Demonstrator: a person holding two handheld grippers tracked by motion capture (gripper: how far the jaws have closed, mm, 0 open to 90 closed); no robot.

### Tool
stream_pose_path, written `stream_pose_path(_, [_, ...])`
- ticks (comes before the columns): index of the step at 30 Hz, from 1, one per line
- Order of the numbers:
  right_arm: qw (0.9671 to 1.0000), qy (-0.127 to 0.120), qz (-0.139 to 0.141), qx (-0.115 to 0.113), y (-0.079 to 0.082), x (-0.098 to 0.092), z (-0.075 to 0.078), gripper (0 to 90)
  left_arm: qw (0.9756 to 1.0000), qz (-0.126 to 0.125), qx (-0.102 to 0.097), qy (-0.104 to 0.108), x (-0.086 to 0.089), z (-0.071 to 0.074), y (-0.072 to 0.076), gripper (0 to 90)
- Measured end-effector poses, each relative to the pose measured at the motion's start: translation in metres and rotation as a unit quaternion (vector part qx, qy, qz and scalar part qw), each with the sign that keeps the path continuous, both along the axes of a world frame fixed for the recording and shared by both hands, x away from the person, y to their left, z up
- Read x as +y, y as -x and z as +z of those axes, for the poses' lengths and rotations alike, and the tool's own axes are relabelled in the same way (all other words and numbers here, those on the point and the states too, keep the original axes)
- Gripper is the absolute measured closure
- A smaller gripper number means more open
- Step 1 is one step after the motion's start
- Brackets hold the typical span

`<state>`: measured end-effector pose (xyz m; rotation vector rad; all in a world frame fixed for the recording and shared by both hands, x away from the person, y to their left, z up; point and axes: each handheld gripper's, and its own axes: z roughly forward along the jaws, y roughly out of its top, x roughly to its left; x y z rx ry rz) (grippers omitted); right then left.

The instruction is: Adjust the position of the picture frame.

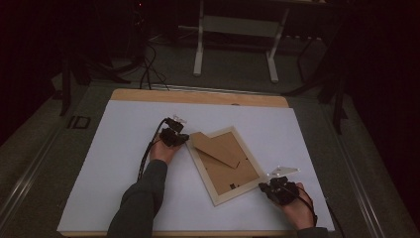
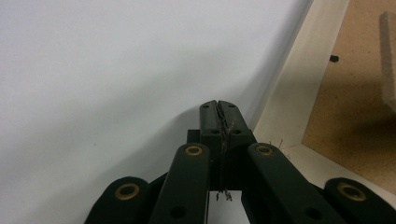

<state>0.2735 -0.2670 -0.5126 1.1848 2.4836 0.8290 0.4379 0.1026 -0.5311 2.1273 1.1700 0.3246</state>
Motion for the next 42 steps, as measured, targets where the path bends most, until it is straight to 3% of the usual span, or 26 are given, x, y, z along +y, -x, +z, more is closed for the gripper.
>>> stream_pose_path(4, [0.9999,-0.011,-0.003,0.0,-0.002,-0.002,0.0,90.0,1.0,0.002,0.001,-0.001,0.002,0.0,0.003,90.0])
stream_pose_path(14, [0.9999,-0.011,-0.012,-0.006,-0.003,-0.001,-0.001,90.0,1.0,0.005,0.003,0.002,0.009,0.0,0.014,90.0])
stream_pose_path(17, [0.9999,-0.015,-0.003,0.001,-0.001,0.001,-0.001,90.0,0.9999,0.007,0.002,0.008,0.01,-0.001,0.016,90.0])
stream_pose_path(31, [0.9998,0.014,0.005,0.015,0.001,0.004,-0.007,90.0,0.9999,0.009,0.003,0.01,0.011,-0.001,0.023,90.0])
stream_pose_path(42, [0.9999,-0.003,-0.011,0.013,-0.005,0.005,-0.009,90.0,0.9998,0.003,0.003,0.019,0.016,-0.003,0.034,90.0])
